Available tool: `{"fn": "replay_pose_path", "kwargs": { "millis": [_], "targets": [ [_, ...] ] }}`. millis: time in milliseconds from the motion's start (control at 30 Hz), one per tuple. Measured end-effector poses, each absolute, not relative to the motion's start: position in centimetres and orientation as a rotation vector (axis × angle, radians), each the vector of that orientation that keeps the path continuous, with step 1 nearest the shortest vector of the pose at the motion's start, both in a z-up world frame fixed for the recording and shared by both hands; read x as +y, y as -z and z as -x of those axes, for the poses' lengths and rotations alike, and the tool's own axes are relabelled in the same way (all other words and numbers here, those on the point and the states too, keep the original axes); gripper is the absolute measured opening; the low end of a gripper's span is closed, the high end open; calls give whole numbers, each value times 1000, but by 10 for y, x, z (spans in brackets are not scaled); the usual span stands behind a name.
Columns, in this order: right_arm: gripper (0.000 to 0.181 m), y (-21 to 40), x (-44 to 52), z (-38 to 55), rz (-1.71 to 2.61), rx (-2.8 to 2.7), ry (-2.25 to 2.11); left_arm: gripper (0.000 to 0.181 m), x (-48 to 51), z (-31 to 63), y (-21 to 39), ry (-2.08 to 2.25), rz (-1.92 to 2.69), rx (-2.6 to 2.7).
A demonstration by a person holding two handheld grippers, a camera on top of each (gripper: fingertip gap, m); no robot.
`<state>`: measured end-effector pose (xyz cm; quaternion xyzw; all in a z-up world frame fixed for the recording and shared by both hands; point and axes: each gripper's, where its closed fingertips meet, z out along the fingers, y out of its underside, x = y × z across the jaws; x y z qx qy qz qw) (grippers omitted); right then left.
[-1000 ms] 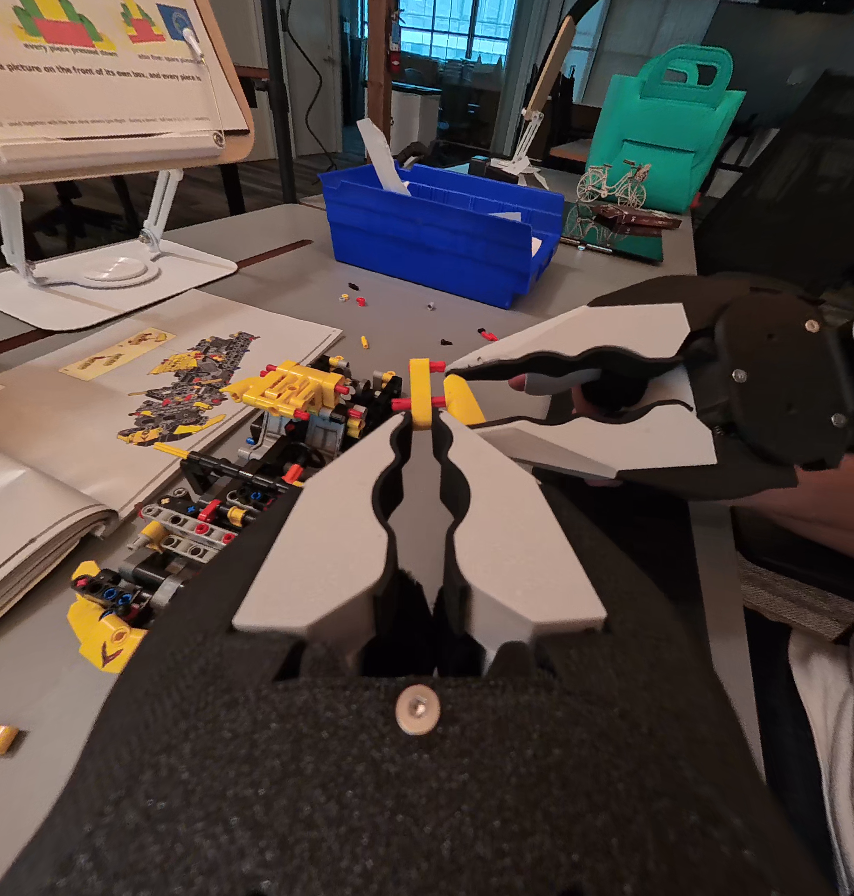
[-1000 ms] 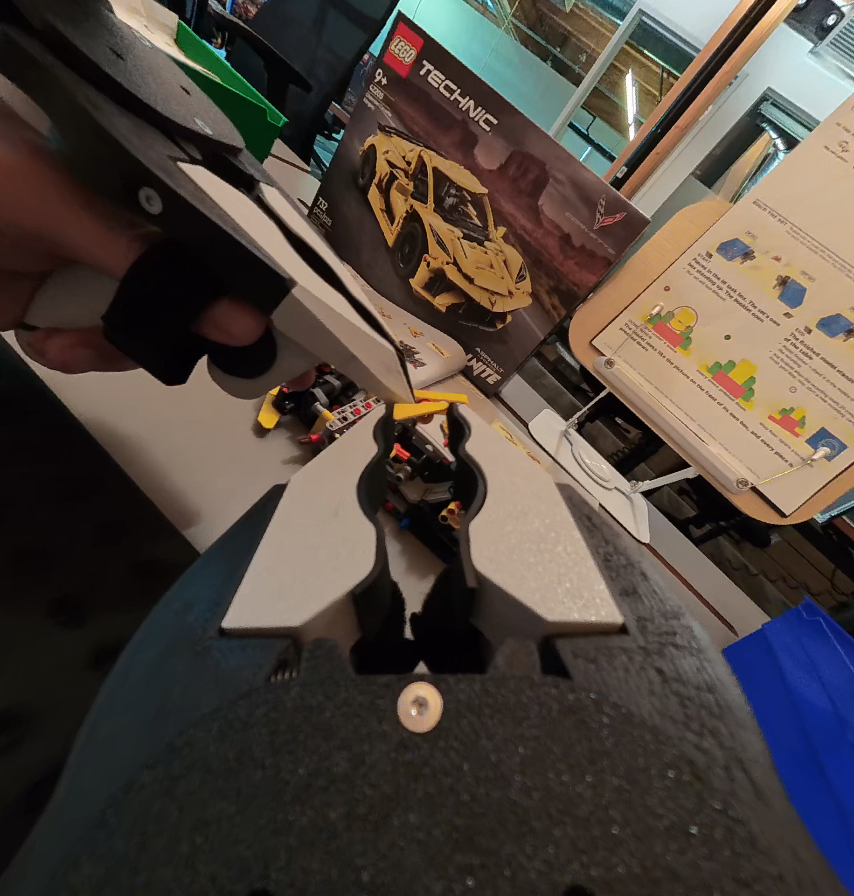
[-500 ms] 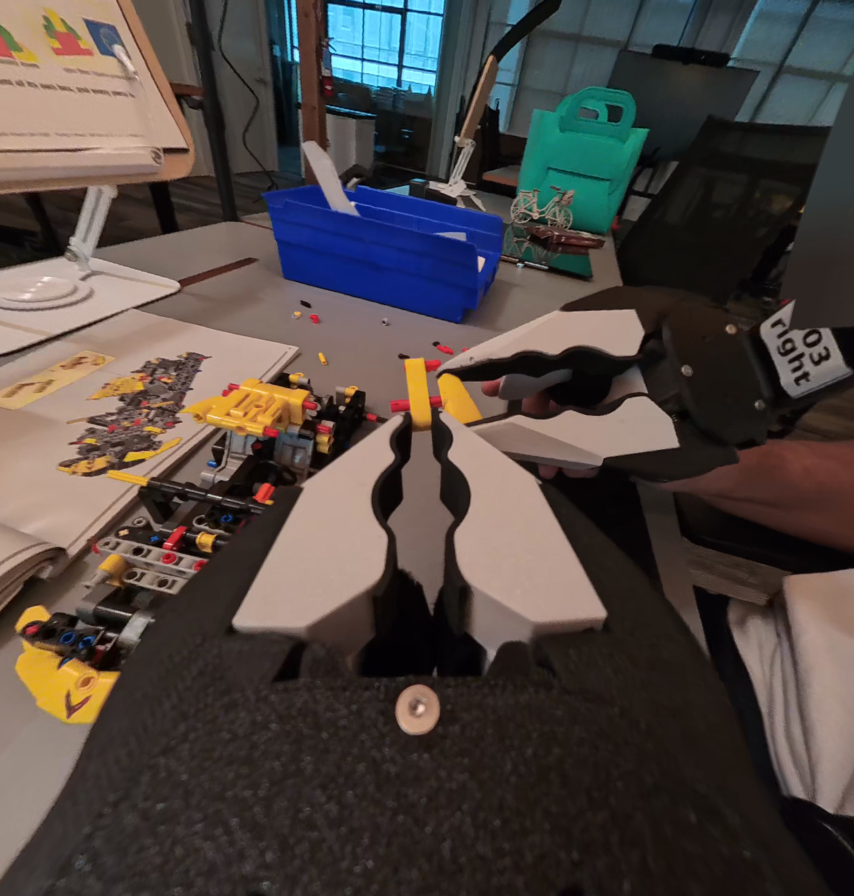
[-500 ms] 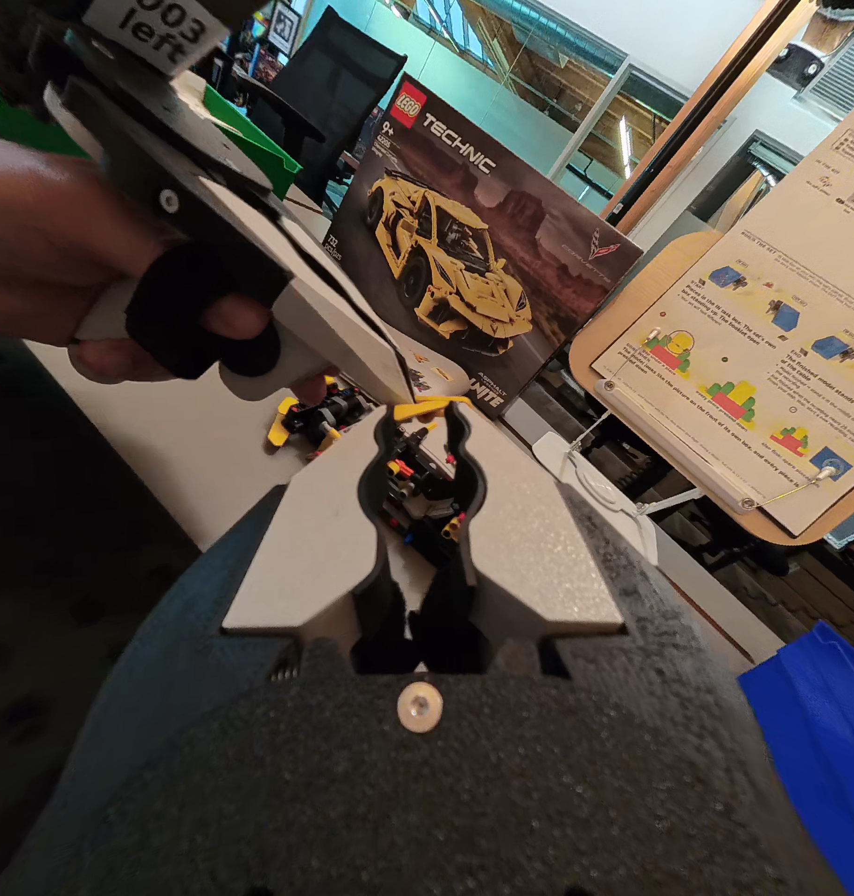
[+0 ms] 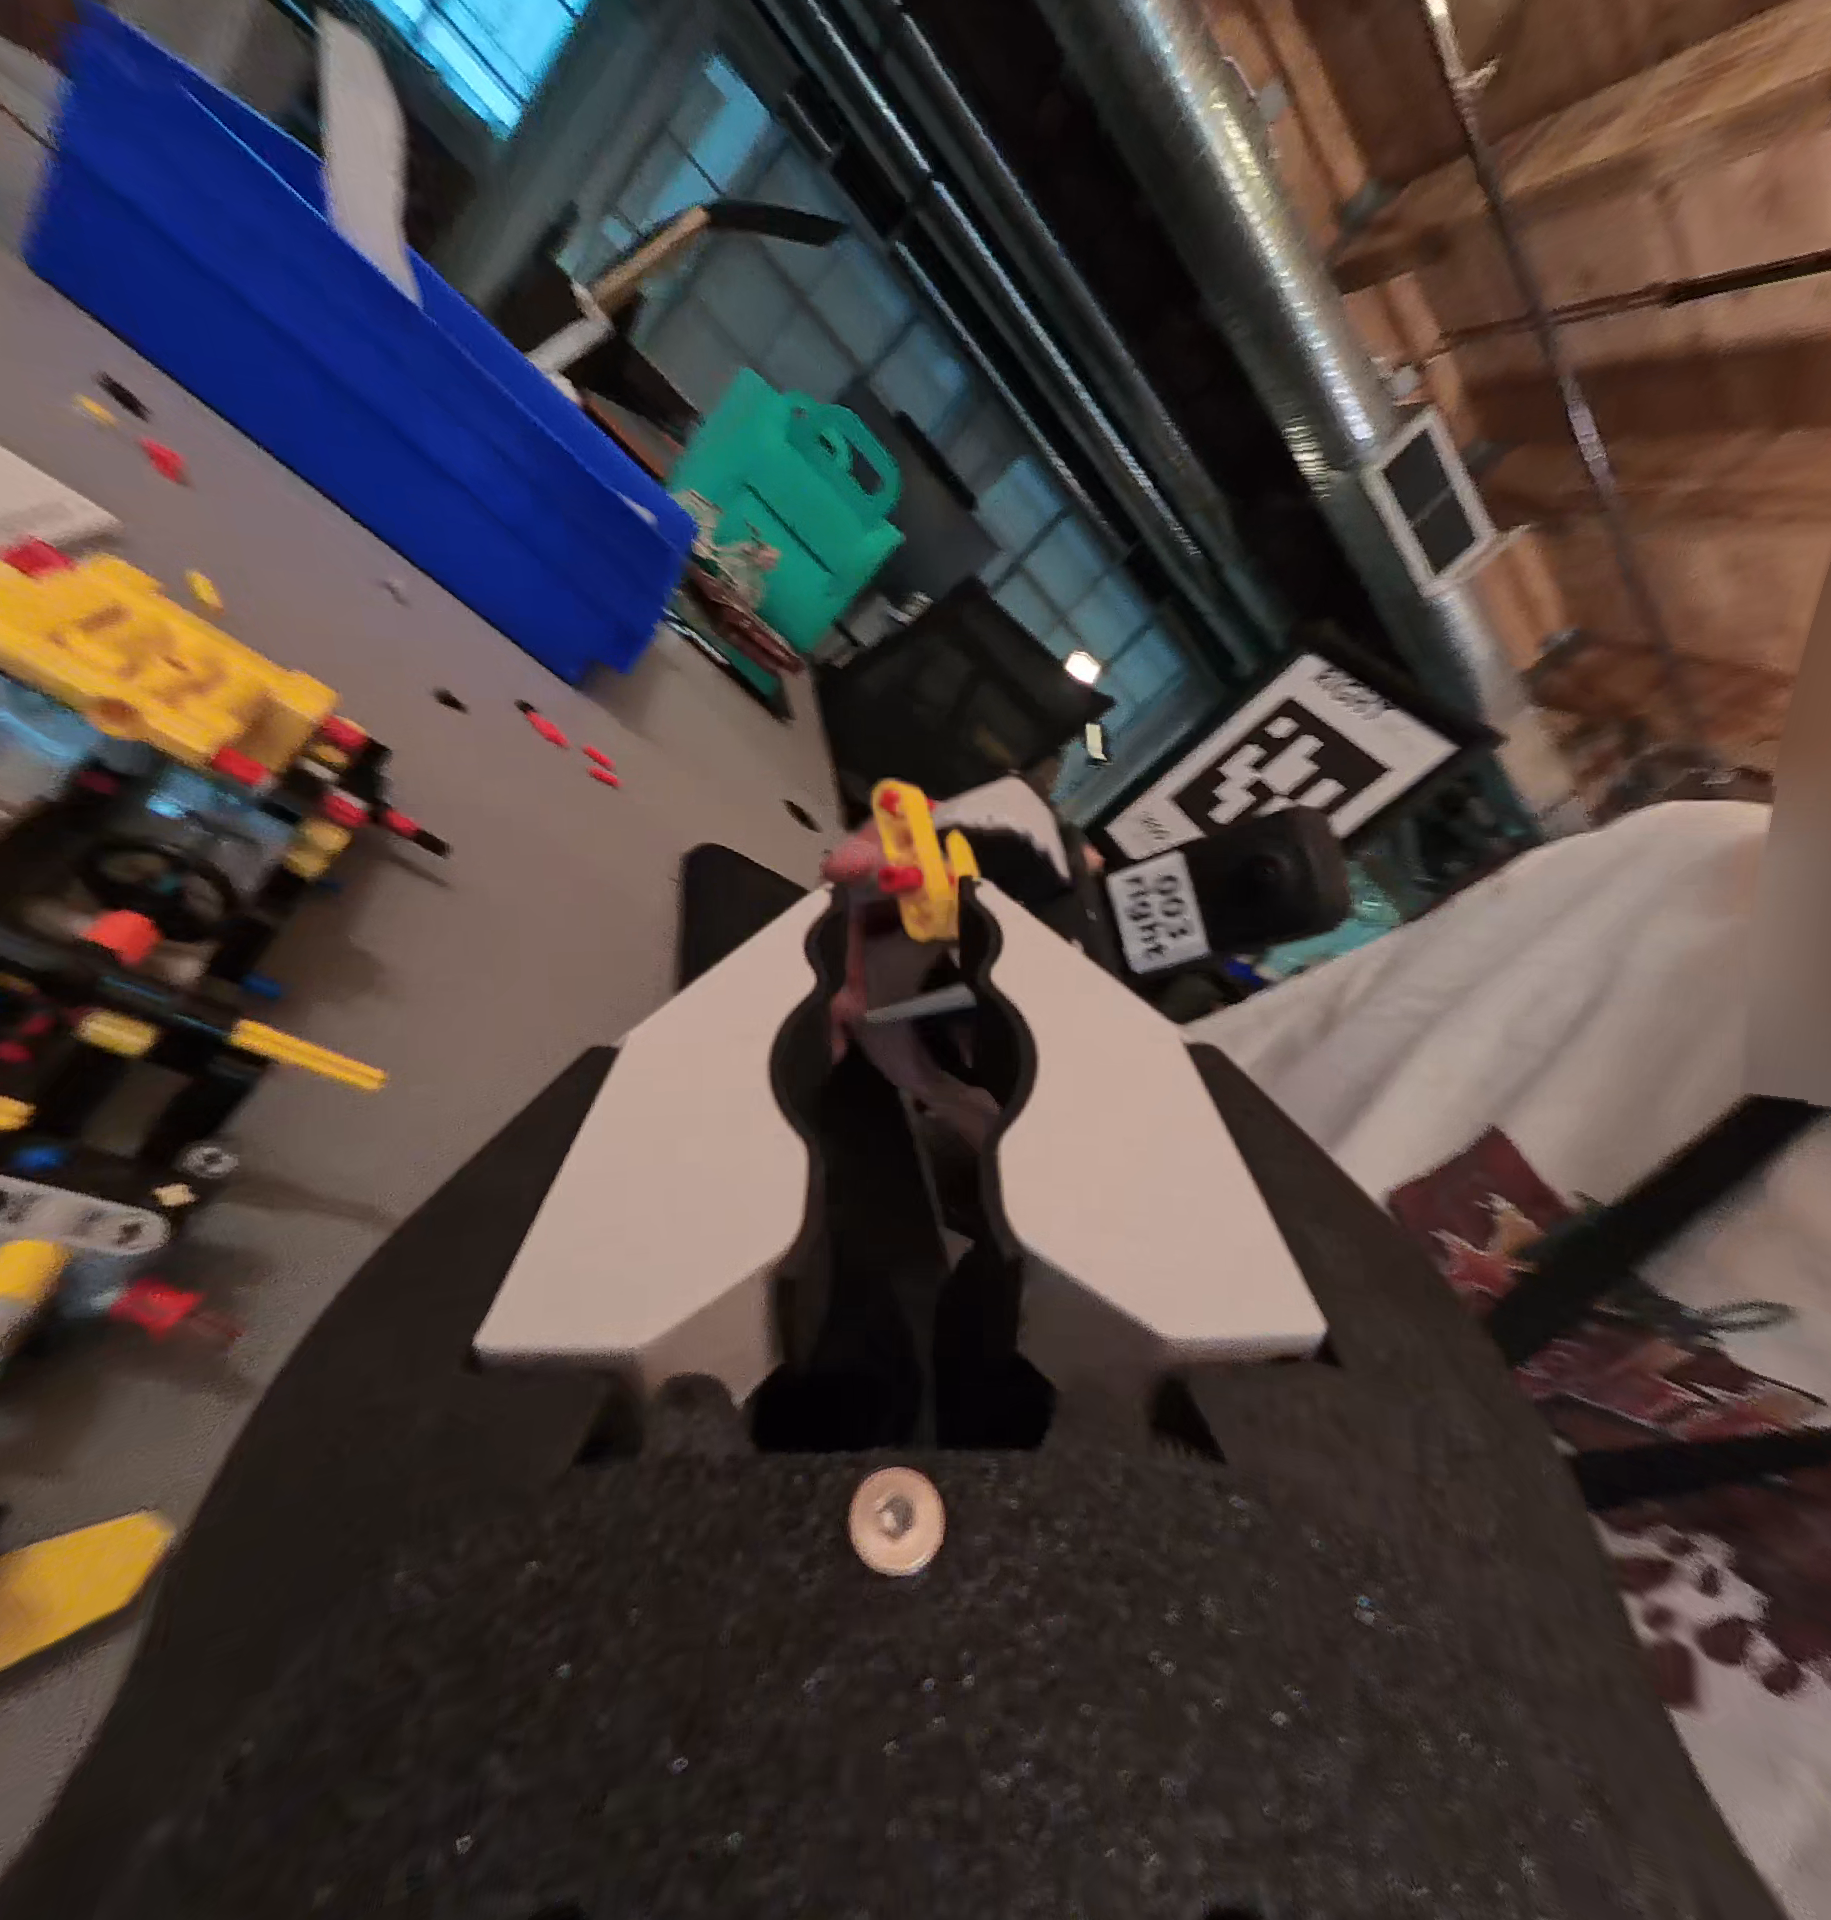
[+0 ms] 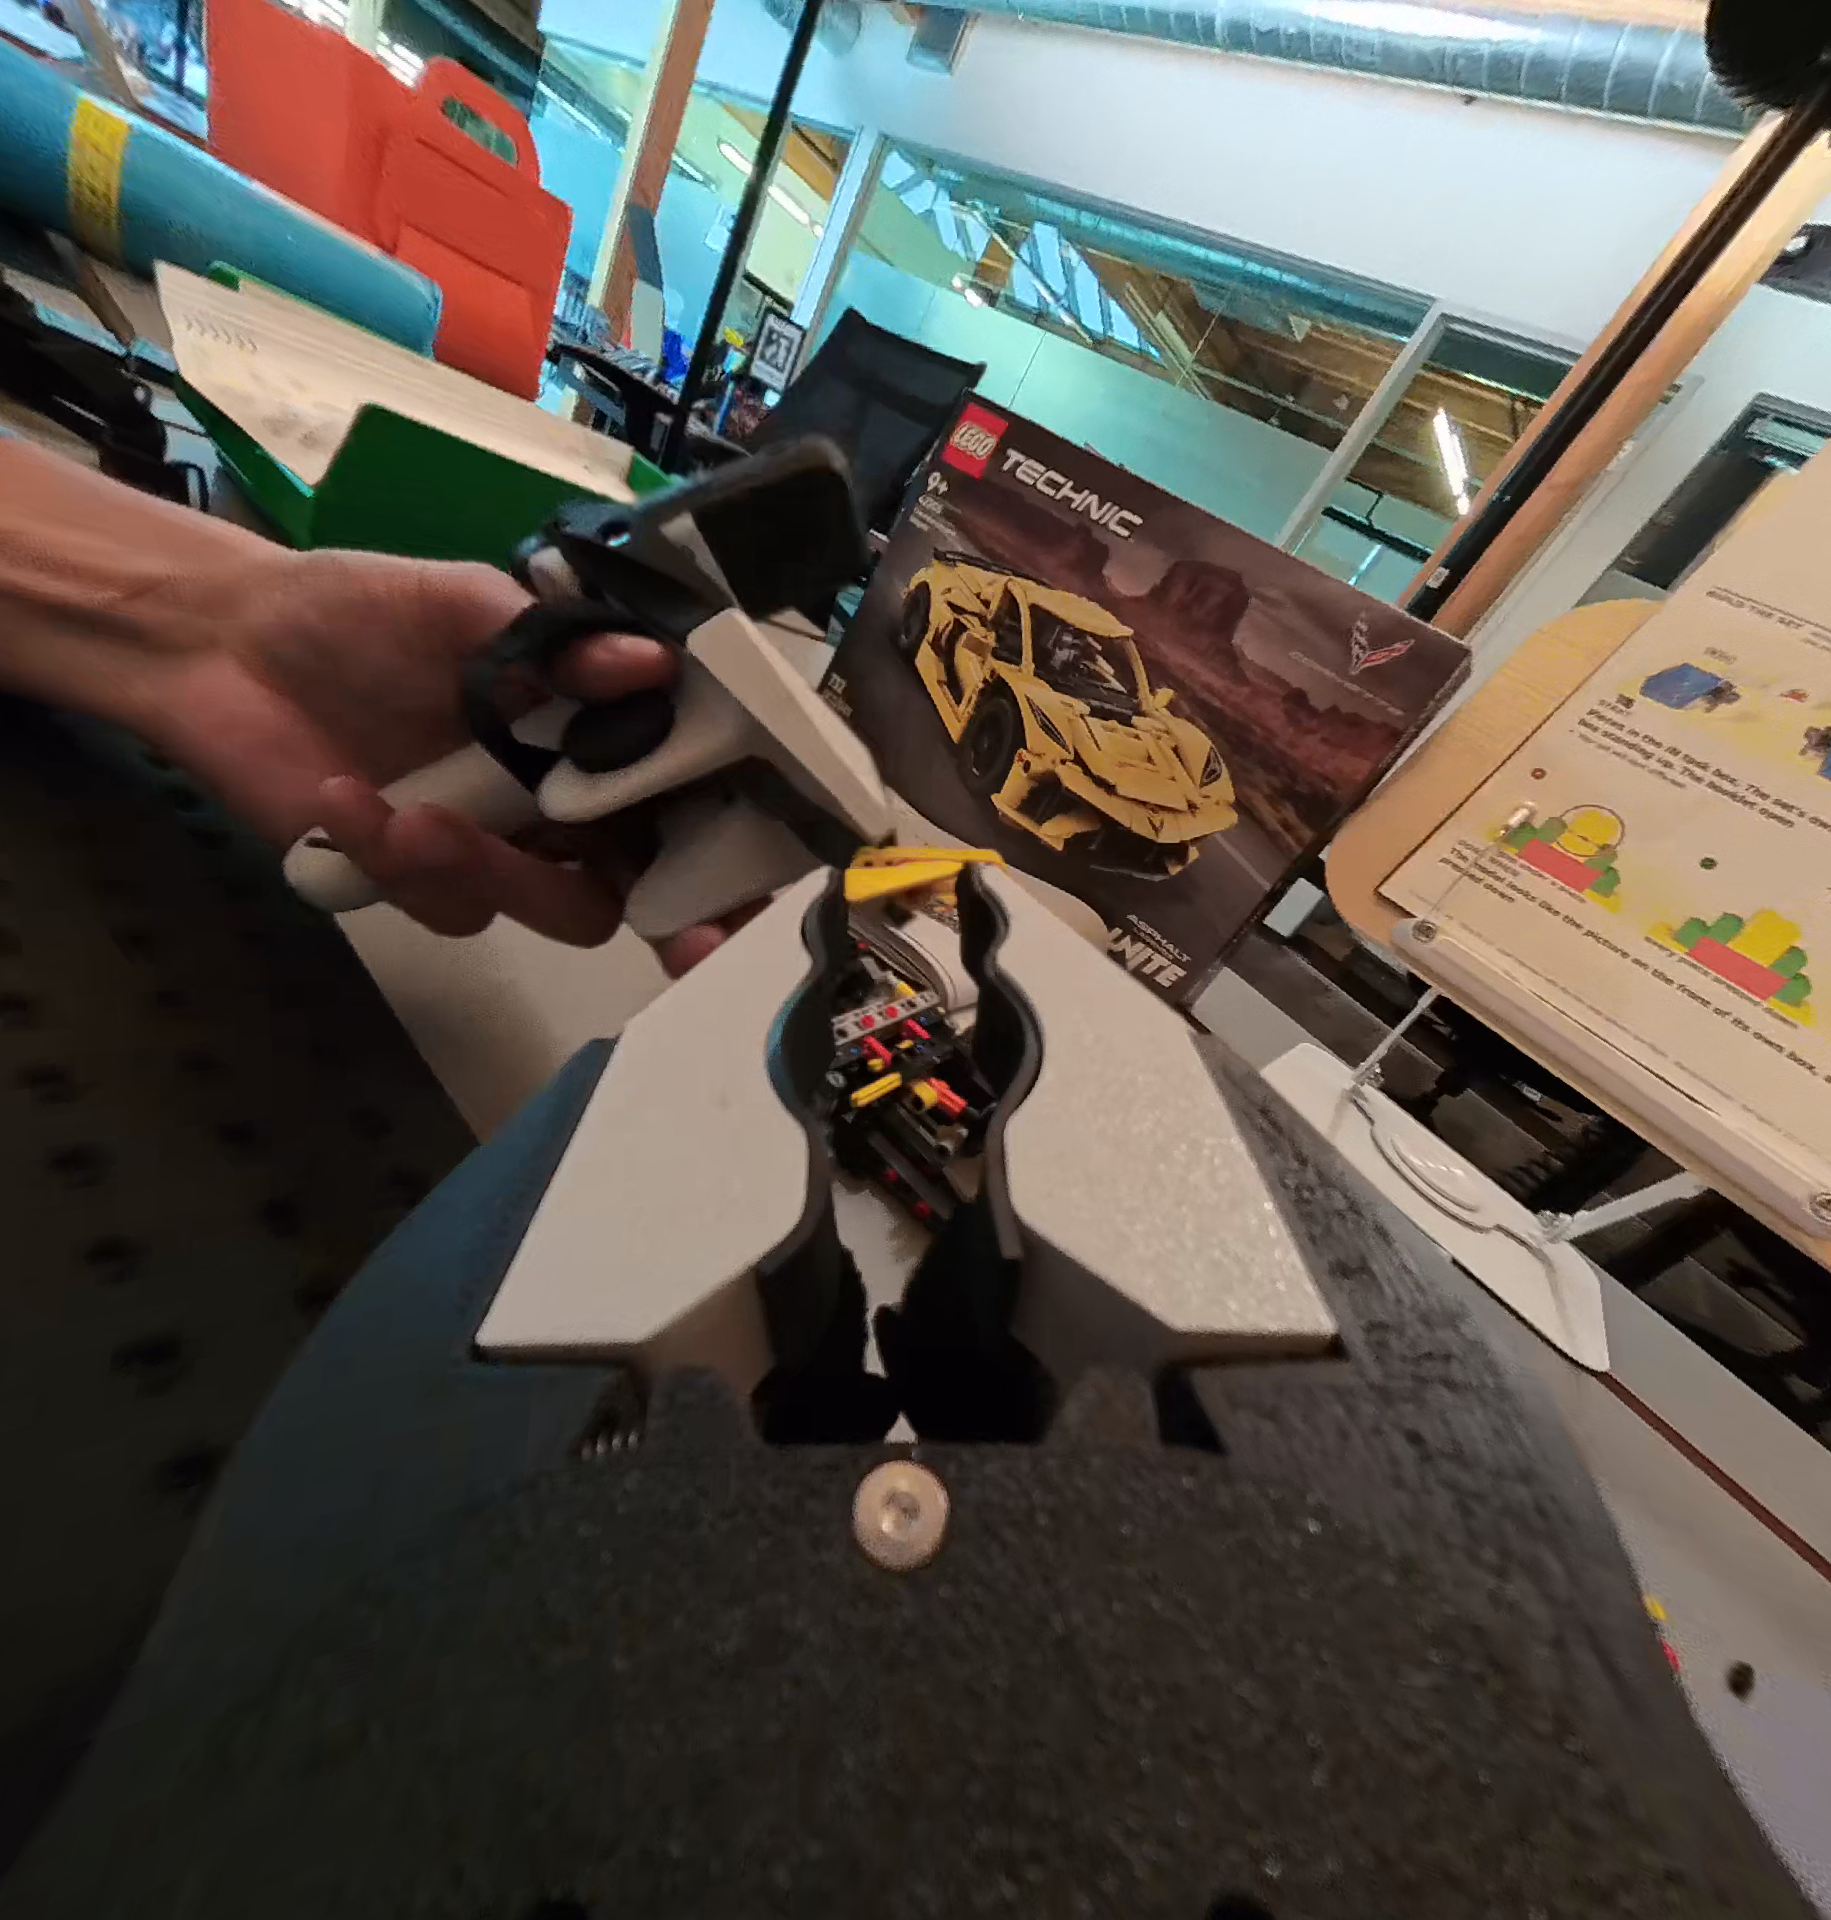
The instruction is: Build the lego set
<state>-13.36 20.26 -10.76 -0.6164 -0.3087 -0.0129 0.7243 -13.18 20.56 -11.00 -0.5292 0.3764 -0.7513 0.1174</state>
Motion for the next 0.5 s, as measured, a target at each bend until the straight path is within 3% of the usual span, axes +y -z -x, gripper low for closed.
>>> {"fn": "replay_pose_path", "kwargs": {
  "millis": [200,500],
  "targets": [
    [20,106,200,135,1341,-694,-11,9,202,135,106,2321,1530,1082],
    [20,110,198,139,1378,-683,-142,7,200,138,108,2352,1521,1103]
  ]
}}
